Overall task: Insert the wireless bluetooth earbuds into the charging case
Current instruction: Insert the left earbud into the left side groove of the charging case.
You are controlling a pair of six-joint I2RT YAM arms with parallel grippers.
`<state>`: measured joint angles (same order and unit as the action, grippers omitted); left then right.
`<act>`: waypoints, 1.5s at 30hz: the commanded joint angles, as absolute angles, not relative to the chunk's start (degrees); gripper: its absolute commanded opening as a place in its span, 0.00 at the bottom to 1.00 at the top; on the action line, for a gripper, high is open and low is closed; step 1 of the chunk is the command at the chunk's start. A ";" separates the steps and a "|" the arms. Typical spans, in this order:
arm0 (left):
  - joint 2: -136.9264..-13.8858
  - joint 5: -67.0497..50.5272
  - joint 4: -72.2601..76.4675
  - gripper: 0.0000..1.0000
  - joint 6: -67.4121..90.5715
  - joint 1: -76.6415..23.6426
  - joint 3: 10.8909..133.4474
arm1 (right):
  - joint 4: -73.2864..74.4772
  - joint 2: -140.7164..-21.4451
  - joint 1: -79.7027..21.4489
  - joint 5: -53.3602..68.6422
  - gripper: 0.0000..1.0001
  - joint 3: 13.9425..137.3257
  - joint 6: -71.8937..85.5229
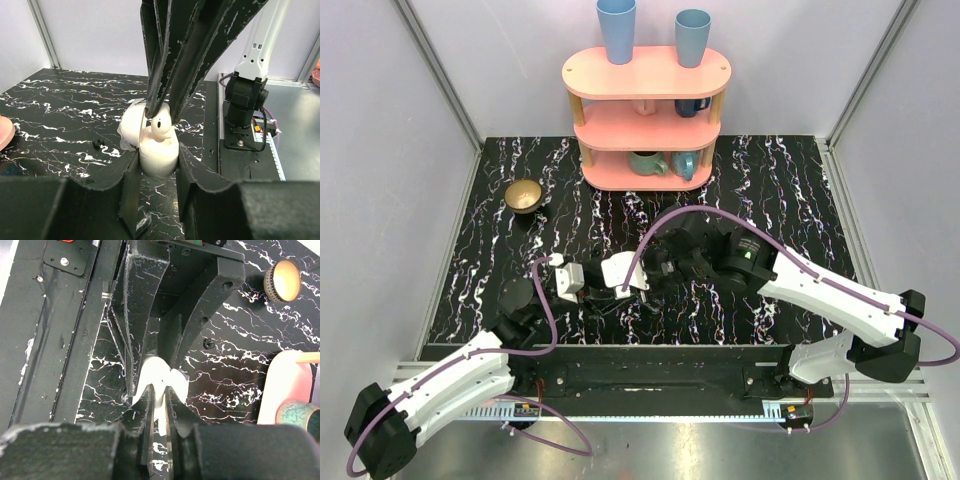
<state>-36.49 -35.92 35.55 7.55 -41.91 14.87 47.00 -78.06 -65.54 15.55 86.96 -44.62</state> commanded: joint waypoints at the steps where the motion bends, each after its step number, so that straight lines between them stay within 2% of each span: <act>1: -36.56 -37.35 38.23 0.00 6.77 -42.01 18.02 | 46.14 -78.40 -66.80 14.94 0.00 86.66 -46.40; 18: -35.95 -35.86 39.90 0.00 6.68 -42.10 17.58 | 45.00 -78.92 -68.73 16.62 0.00 84.99 -47.72; 21: -35.07 -35.25 41.92 0.00 6.77 -42.01 16.53 | 44.91 -79.36 -68.82 15.30 0.05 84.81 -47.20; 25: -33.93 -32.53 46.75 0.00 7.29 -42.01 14.24 | 43.95 -79.37 -68.82 15.21 0.17 84.73 -45.79; 28: -33.31 -31.03 48.78 0.00 7.91 -42.01 13.27 | 42.98 -79.01 -68.82 15.12 0.22 84.38 -45.62; 30: -33.13 -30.59 49.22 0.00 8.09 -42.01 13.01 | 41.49 -78.31 -68.82 14.51 0.31 83.85 -45.53; 33: -33.22 -30.15 49.74 0.00 8.35 -42.01 12.83 | 38.33 -76.82 -68.91 13.63 0.38 82.27 -45.88; 45: -33.22 -25.23 52.12 0.00 8.44 -42.01 10.72 | 20.49 -66.37 -68.82 16.08 0.50 73.75 -45.62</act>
<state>-34.09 -28.62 46.59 8.62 -41.91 11.49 30.24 -71.42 -68.25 14.37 76.07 -46.19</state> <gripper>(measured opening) 0.330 0.486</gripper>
